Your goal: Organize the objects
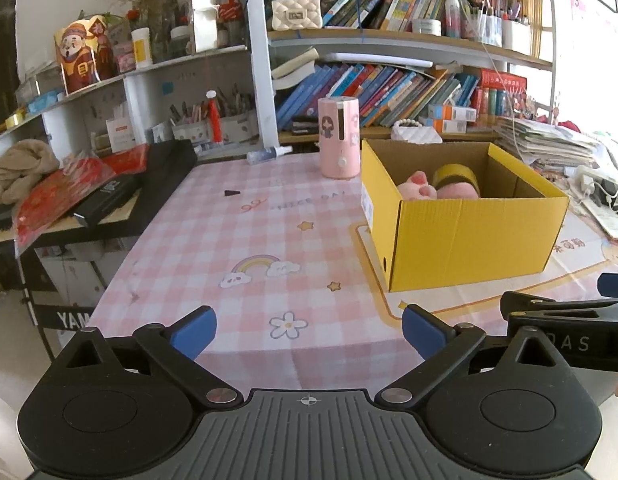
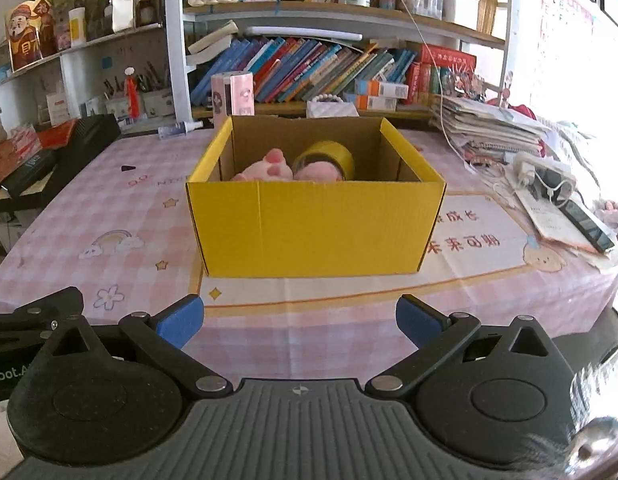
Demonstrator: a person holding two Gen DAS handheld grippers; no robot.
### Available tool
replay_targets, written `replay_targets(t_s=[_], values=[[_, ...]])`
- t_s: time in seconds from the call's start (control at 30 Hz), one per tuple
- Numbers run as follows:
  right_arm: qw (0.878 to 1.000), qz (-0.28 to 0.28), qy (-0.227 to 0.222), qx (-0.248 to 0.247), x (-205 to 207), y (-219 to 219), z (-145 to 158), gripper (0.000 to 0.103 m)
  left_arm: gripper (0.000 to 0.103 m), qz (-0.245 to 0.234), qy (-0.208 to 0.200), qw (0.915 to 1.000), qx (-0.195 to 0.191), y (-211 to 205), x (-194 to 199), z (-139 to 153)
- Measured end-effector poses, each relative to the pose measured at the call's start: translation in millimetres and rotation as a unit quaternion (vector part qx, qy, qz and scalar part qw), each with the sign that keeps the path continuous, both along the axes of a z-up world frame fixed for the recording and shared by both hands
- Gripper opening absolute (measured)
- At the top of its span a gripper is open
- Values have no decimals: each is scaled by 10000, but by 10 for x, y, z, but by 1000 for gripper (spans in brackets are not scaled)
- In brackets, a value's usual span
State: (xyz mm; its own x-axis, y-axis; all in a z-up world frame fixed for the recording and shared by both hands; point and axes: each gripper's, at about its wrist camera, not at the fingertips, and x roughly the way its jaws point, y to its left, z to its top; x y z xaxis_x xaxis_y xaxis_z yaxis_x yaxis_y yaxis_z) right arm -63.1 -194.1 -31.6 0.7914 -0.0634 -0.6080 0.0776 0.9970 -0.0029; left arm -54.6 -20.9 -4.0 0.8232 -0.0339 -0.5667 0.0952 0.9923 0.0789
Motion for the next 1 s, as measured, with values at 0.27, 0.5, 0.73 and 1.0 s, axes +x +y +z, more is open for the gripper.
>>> replay_targets(t_s=[0.27,0.5,0.73,1.0], values=[[9998,-118,161,-26,-51,2,-34,103,103,77,85,9998,139,-28,-50,-25],[9994,-155,297,-89,-64,5,-79,103,103,197,256,9993,201,-38,-66,-64],[9991,-143,379,-86,-81,13,-98,103,103,283,318,9989,172,-21,-97,-78],[9993,-107,340,-114,-99,43,-80,103,103,362,322,9988,101,19,-120,-67]])
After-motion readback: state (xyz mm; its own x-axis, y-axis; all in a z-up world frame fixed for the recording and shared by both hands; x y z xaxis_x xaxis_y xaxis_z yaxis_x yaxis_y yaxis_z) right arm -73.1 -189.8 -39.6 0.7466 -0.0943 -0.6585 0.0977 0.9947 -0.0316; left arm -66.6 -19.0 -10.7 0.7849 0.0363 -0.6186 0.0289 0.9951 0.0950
